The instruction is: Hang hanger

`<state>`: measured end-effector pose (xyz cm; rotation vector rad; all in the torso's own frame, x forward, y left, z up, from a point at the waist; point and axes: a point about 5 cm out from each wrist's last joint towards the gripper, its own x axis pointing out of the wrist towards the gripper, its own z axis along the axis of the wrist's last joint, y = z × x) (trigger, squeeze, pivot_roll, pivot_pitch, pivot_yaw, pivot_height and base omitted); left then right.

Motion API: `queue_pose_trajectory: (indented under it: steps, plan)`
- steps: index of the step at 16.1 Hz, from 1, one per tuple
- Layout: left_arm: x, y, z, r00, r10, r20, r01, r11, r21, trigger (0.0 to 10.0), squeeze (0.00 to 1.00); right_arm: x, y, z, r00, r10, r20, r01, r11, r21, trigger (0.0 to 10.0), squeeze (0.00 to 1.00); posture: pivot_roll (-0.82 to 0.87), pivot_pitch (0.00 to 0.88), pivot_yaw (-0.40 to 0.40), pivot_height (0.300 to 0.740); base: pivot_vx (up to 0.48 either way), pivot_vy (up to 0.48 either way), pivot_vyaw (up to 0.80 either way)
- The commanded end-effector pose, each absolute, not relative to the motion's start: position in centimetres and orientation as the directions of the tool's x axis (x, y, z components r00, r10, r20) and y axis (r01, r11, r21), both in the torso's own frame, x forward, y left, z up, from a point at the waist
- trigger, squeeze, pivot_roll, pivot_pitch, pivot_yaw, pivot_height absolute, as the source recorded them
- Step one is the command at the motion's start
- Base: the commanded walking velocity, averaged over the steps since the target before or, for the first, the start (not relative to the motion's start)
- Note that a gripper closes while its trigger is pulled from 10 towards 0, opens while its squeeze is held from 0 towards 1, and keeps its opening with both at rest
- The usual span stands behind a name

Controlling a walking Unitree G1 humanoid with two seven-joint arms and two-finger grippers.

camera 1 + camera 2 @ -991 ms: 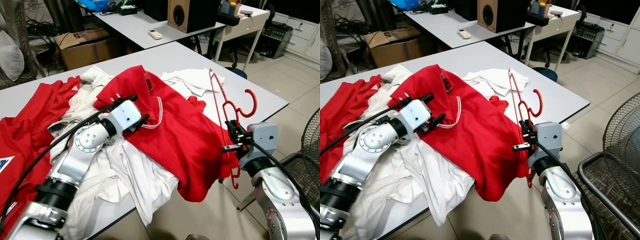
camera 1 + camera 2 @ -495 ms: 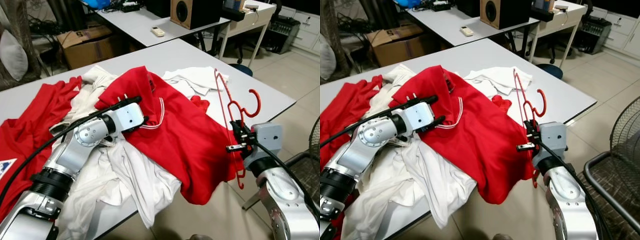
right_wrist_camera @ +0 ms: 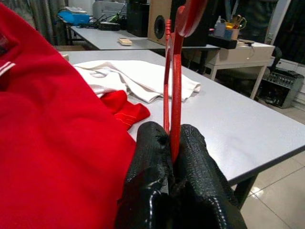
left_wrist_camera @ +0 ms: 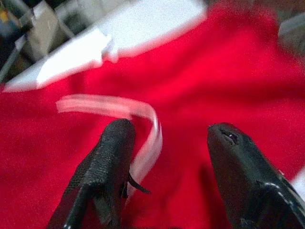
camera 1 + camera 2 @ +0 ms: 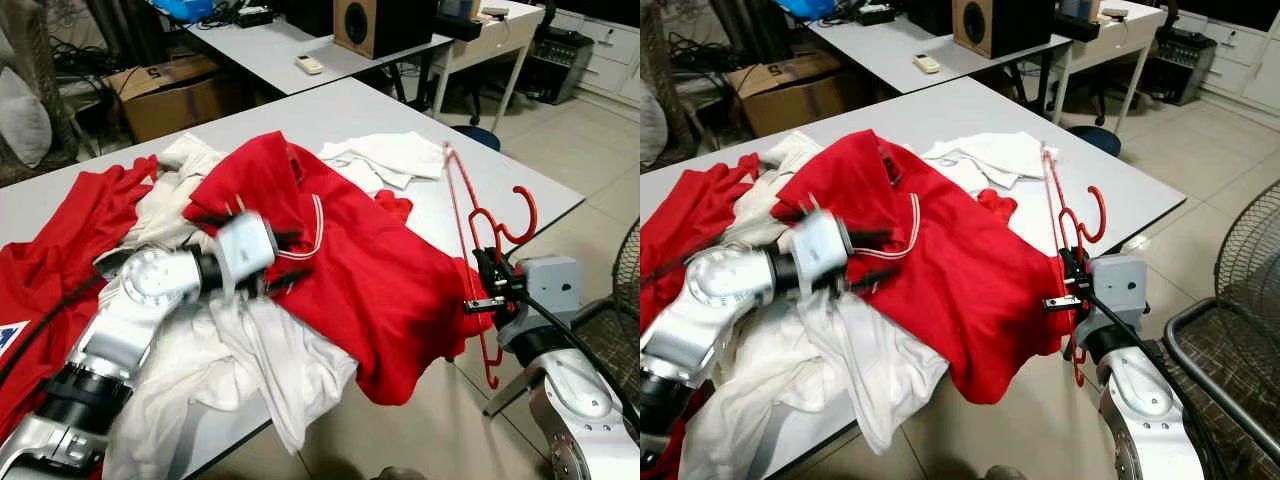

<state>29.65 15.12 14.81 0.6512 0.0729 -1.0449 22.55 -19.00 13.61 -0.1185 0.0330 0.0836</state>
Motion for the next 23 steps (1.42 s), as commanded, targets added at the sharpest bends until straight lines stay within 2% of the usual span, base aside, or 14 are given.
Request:
queue_pose_trajectory:
  steps: [1,3,6,7,9,13,18,23]
  plan:
    - [30.0,15.5,14.7,0.542,-0.742,-0.395,0.801,0.313,0.51,10.0,0.0,22.7,-19.2,13.9,0.996,0.08,-0.03,-0.083,0.99,-0.113,10.0,0.0,-0.25,0.0,0.062,0.74,0.0,0.0,0.0]
    - [31.2,15.2,14.6,0.627,-0.686,-0.369,0.714,0.315,0.625,10.0,0.0,23.0,-18.9,13.9,0.997,0.08,-0.024,-0.082,0.991,-0.108,10.0,0.0,-0.25,0.0,0.064,0.74,0.0,0.0,0.0]
    - [31.6,15.2,14.5,0.662,-0.65,-0.374,0.683,0.319,0.657,10.0,0.0,23.0,-18.8,14.0,0.997,0.079,-0.017,-0.08,0.992,-0.102,10.0,0.0,-0.25,0.0,0.069,0.74,0.0,0.0,0.0]
    - [31.6,15.1,14.5,0.658,-0.655,-0.372,0.684,0.313,0.659,9.1,0.0,23.1,-18.7,13.9,0.997,0.079,-0.018,-0.081,0.991,-0.103,10.0,0.0,-0.24,0.0,0.065,0.74,0.0,0.0,0.0]
    - [31.5,14.9,14.4,0.629,-0.689,-0.36,0.701,0.302,0.646,0.0,0.0,23.2,-18.6,14.0,0.997,0.081,-0.015,-0.082,0.991,-0.106,10.0,0.0,-0.25,0.0,0.065,0.74,0.0,0.0,0.0]
    - [31.0,14.2,13.8,0.572,-0.727,-0.38,0.754,0.283,0.593,0.0,0.0,23.0,-19.0,14.1,0.998,0.065,-0.01,-0.066,0.992,-0.11,10.0,0.0,-0.25,0.0,0.074,0.74,0.0,0.0,0.0]
    - [31.6,14.8,14.3,0.584,-0.711,-0.392,0.746,0.28,0.604,0.0,0.0,23.8,-18.7,14.3,0.998,0.07,0.007,-0.069,0.992,-0.107,10.0,0.0,-0.21,0.0,0.082,0.74,0.0,0.0,0.0]
    - [30.9,15.0,14.3,0.56,-0.721,-0.409,0.767,0.263,0.586,0.0,0.0,23.6,-18.7,14.6,0.997,0.068,0.019,-0.066,0.991,-0.113,10.0,0.0,-0.21,0.0,0.076,0.74,0.0,0.0,0.0]
